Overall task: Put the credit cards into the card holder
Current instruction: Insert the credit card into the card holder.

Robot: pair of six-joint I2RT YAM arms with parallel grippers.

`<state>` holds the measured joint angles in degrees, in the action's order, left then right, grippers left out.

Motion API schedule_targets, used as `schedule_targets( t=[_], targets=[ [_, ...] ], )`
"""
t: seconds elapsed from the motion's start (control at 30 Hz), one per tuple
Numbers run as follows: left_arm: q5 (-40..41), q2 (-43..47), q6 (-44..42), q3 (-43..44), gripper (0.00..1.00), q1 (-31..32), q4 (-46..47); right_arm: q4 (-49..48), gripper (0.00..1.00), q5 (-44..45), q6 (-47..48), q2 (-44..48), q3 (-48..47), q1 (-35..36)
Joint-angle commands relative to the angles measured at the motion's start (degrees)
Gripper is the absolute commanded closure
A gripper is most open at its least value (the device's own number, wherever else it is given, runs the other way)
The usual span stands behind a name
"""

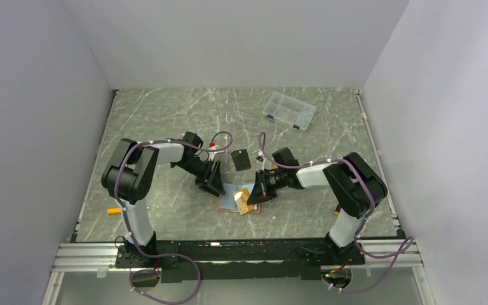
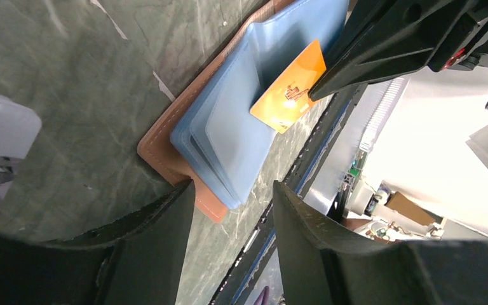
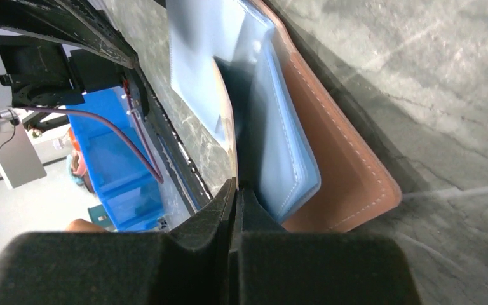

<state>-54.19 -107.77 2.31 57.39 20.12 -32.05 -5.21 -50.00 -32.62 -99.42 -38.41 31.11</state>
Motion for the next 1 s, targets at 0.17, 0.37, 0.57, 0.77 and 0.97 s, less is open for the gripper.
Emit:
schedule_targets(
  t=[0.17, 0.37, 0.57, 0.77, 0.97],
  targets=[
    [8.9, 1.3, -3.4, 2.4, 0.46, 1.5, -3.9, -4.9, 1.00, 1.6, -0.1, -0.7, 5.3, -1.4],
    [10.3, 5.3, -6.3, 3.6, 0.46, 1.3, -8.9, -5.9, 1.00, 0.9, 0.2, -1.9, 6.1, -2.1],
    [9.1, 3.1, -5.2, 2.8, 0.45, 1.6, -7.1, -6.1, 1.00, 0.8, 0.3, -1.7, 5.9, -2.3],
    [10.1, -2.8, -5.8, 3.5, 0.46, 1.9, -6.7, -6.5, 1.00, 0.9, -0.1, -1.7, 6.7, -2.4],
    [6.4, -3.5, -4.6, 3.0, 0.44, 1.6, -4.3, -6.6, 1.00, 0.7, -0.3, -2.1, 6.6, -2.4]
  ],
)
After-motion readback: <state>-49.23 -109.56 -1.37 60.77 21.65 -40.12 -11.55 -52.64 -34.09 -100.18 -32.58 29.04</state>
